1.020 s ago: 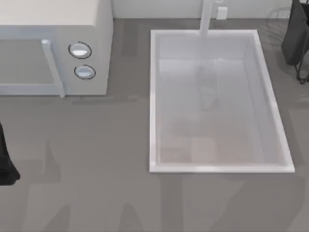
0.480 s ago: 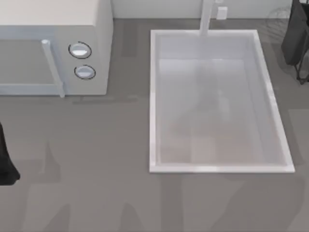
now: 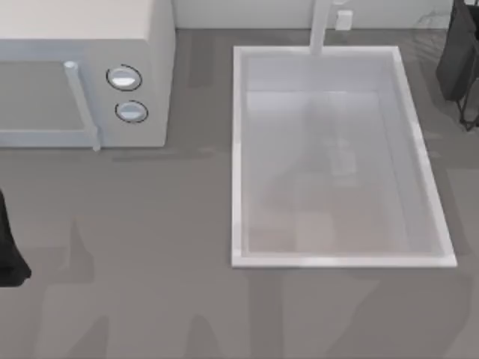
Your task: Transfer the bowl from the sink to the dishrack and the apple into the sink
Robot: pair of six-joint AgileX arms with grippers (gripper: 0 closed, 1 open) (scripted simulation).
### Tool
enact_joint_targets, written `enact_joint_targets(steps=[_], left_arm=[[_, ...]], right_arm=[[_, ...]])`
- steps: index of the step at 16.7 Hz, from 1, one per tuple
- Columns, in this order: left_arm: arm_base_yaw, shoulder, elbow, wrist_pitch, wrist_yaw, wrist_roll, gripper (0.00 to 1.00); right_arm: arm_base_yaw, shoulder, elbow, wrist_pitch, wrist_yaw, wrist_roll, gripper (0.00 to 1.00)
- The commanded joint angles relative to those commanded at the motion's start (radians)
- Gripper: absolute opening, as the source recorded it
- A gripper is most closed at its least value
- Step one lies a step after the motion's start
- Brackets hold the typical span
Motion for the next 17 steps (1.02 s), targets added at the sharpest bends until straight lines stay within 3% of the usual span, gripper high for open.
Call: enact_joint_targets(steps=[7, 17], left_arm=[[0.0, 0.0, 0.0, 0.0, 0.0, 0.0, 1.0], [0.0, 0.0, 0.0, 0.0, 0.0, 0.0, 1.0]], right_arm=[[0.012, -0.207, -0.102, -0.111, 0.04, 0.017, 1.0], [0.111, -1.033, -0.602, -0.583, 0.194, -0.004, 1.0]])
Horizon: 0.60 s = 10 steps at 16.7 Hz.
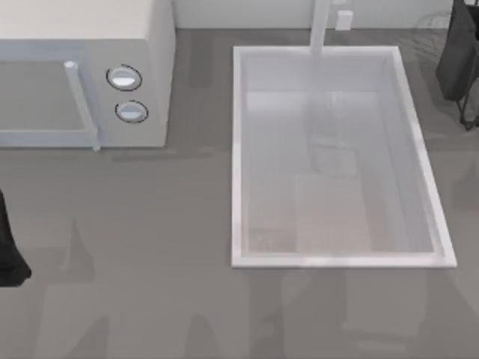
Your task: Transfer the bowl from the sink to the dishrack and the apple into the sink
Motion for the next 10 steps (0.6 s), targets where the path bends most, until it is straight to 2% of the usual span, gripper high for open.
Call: enact_joint_targets(steps=[6, 10], left_arm=[[0.0, 0.0, 0.0, 0.0, 0.0, 0.0, 1.0], [0.0, 0.0, 0.0, 0.0, 0.0, 0.0, 1.0]], right_arm=[[0.124, -0.527, -0.266, -0.182, 0.058, -0.023, 1.0], [0.184, -0.725, -0.358, -0.231, 0.078, -0.016, 1.0]])
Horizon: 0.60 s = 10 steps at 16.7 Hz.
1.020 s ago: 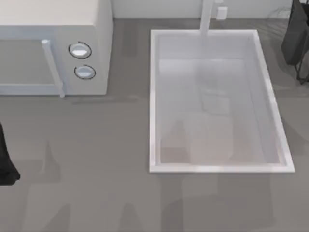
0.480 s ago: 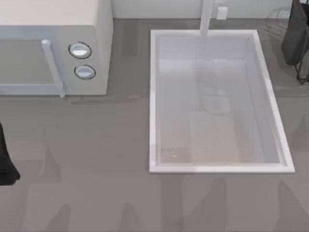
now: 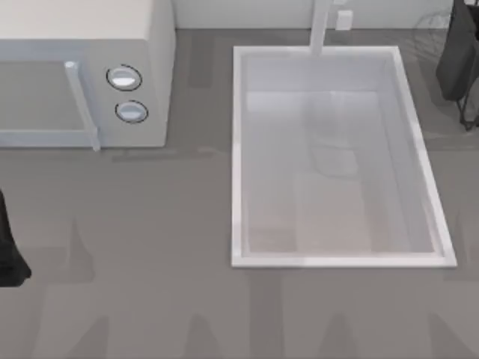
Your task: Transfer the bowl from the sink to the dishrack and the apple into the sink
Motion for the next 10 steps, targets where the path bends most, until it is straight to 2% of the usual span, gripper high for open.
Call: enact_joint_targets(steps=[10], left_arm=[[0.0, 0.0, 0.0, 0.0, 0.0, 0.0, 1.0]], right_arm=[[0.013, -0.038, -0.018, -0.009, 0.005, 0.004, 1.0]])
